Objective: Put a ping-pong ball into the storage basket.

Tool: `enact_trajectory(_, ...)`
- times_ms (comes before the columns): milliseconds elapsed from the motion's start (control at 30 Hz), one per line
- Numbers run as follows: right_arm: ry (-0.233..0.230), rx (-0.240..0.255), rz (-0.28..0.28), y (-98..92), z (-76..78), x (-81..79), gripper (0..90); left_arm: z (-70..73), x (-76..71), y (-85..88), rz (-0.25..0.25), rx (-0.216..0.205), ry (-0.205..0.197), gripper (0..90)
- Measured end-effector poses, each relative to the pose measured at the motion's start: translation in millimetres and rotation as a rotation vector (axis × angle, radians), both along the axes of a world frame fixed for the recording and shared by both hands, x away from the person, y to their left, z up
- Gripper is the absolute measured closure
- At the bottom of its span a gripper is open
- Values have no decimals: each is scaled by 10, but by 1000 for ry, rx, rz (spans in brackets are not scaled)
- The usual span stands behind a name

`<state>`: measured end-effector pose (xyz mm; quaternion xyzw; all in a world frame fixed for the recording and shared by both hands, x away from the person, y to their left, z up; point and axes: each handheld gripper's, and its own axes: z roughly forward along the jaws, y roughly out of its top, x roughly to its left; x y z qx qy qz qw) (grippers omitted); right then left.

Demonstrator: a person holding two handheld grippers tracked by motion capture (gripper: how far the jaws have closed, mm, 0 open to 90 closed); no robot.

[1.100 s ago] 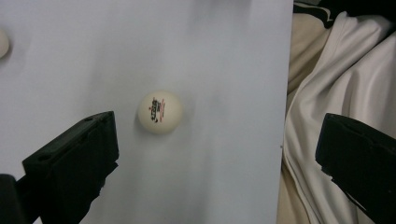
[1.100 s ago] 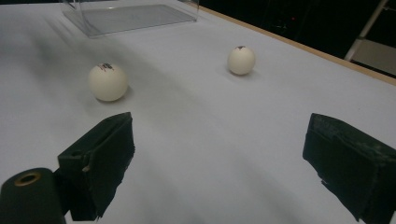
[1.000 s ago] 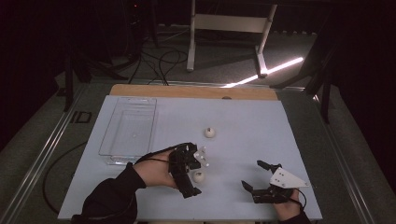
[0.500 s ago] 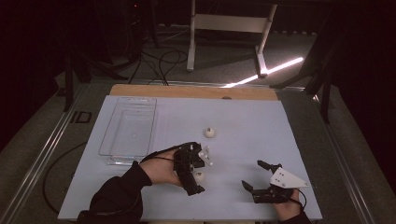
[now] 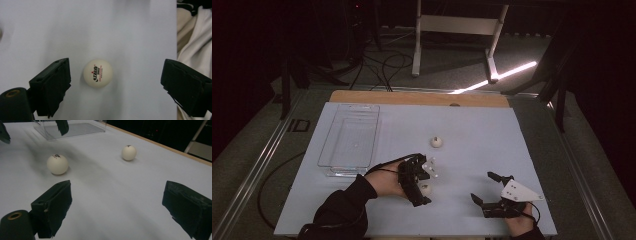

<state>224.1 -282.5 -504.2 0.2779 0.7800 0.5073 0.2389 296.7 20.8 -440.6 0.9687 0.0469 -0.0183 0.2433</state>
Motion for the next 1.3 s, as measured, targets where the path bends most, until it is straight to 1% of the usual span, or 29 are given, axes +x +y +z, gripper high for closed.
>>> enact_trajectory(133, 1, -1, 0, 0, -2, 2, 87, -76, 25, 4, 5, 9, -3, 137)
enact_trajectory(167, 0, -2, 1, -1, -2, 2, 87, -90, 32, 8, 4, 2, 11, 147)
enact_trajectory(200, -1, -2, 1, -1, -1, 2, 87, -103, 35, 11, 2, 1, 15, 156)
enact_trajectory(233, 2, -1, 2, -3, -1, 3, 87, -119, 37, 12, 4, 1, 10, 156)
enact_trajectory(267, 7, 0, 3, -3, -1, 2, 87, -136, 45, 13, 1, 5, 20, 159)
enact_trajectory(400, 4, -1, 2, 3, -4, 2, 87, -213, 76, 15, 23, 10, 27, 168)
enact_trajectory(500, 8, 0, 5, -1, -4, 4, 87, -263, 104, 14, 36, 11, 38, 191)
enact_trajectory(567, 6, 1, 6, -3, -7, 7, 87, -294, 116, 11, 39, 20, 38, 218)
enact_trajectory(667, 9, 2, 7, -2, -8, 6, 87, -331, 120, 5, 27, 34, 25, 241)
enact_trajectory(767, 11, 3, 7, 0, -10, 6, 87, -356, 117, 0, 9, 40, -2, 275)
enact_trajectory(833, 11, 3, 6, 0, -10, 6, 87, -369, 122, -6, 2, 43, -6, 304)
enact_trajectory(867, 11, 3, 7, 0, -9, 7, 88, -376, 118, -11, 0, 46, -16, 314)
enact_trajectory(933, 11, 2, 7, 1, -9, 5, 87, -389, 118, -23, -4, 53, -19, 341)
enact_trajectory(1000, 10, 2, 6, 0, -11, 7, 87, -398, 119, -32, -2, 50, -17, 366)
enact_trajectory(1033, 11, 2, 7, -1, -10, 7, 87, -404, 118, -38, -3, 55, -22, 374)
enact_trajectory(1100, 12, 4, 4, 1, -11, 7, 87, -413, 126, -44, -4, 55, -17, 393)
enact_trajectory(1133, 13, 3, 6, 0, -10, 6, 87, -418, 128, -47, -1, 61, -22, 396)
enact_trajectory(1300, 11, 2, 7, 0, -12, 9, 87, -431, 130, -53, -3, 68, -21, 432)
